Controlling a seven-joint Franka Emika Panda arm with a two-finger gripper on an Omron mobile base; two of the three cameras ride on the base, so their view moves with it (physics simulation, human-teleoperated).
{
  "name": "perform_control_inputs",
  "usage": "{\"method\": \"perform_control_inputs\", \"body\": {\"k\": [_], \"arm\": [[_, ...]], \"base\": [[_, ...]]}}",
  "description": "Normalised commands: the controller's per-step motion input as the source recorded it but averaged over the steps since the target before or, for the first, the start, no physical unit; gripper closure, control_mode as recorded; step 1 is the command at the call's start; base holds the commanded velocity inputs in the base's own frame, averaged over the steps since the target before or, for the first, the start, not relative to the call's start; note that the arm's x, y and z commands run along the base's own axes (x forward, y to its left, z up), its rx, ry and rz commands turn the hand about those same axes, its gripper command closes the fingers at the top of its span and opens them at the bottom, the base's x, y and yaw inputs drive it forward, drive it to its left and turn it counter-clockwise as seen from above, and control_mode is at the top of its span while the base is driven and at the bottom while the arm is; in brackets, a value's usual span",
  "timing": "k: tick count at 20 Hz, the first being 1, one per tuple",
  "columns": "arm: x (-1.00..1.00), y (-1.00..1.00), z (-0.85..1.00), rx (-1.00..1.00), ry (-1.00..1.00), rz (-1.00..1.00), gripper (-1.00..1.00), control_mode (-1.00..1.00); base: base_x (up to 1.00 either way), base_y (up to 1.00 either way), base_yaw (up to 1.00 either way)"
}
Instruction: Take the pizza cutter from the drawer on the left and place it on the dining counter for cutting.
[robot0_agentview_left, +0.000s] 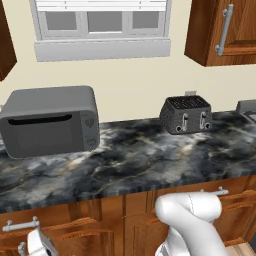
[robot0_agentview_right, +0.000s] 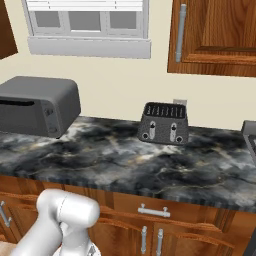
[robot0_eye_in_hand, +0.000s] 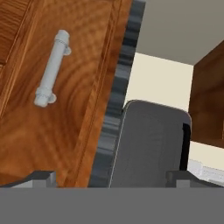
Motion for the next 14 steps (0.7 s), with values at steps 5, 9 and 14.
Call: {"method": "perform_control_inputs", "body": {"k": [5, 9, 14], "arm": [[0.3, 0.12, -0.48, 0.0, 0.0, 0.0, -1.0, -1.0], [0.1, 0.38, -0.48, 0.0, -0.01, 0.0, -1.0, -1.0], [0.05, 0.37, -0.17, 0.0, -0.01, 0.0, -1.0, -1.0]], "base": [[0.0, 0.0, 0.0], [0.0, 0.0, 0.0], [0.0, 0.0, 0.0]]}}
